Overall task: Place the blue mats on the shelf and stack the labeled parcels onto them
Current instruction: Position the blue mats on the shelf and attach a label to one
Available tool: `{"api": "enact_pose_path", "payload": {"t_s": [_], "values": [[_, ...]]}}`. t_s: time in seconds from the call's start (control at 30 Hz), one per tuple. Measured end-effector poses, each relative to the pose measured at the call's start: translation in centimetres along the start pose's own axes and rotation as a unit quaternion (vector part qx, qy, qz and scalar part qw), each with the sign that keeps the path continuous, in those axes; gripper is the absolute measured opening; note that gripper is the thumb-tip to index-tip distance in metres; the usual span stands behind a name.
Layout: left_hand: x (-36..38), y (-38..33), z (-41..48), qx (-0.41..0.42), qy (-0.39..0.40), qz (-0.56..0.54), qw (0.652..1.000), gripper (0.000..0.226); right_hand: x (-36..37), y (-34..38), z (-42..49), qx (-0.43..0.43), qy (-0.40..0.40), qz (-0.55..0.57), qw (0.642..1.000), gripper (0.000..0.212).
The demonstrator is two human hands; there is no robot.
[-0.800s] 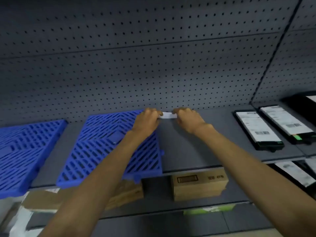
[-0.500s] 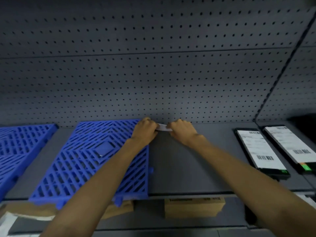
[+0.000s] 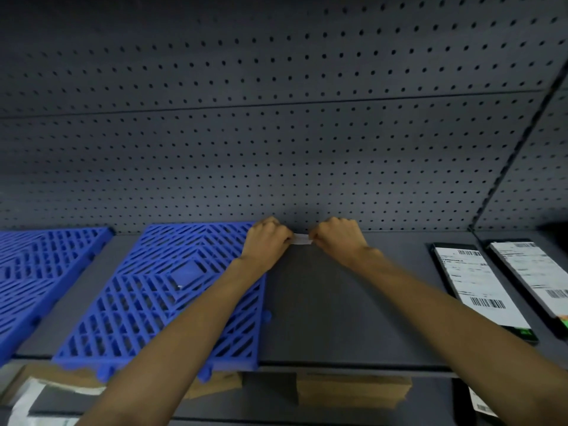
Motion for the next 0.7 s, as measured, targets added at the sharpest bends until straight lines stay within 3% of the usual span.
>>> {"api": "enact_pose_path", "payload": {"t_s": [0.33,0.7], "values": [[-4.2,6.2,-1.4,-0.049,-0.040,0.009,0.998,0.026,-4.7,4.3,2.7,-0.024,-0.075,-0.039,0.996,0.014],[-7.8,22.1,-15.5,-0.153,-0.056,0.021,0.986,0.028,-6.6,25.1,4.6,-0.161,-0.096,0.042,0.981,0.025]]}}
Point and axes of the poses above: each hand's wrist, its own z-axis towards the middle knuckle, its own x-axis out of the palm, y = z × x, the point moved 10 cm from there along z, towards the middle knuckle, and after that the axes turned 2 degrees about z, right-handed, at the moved point
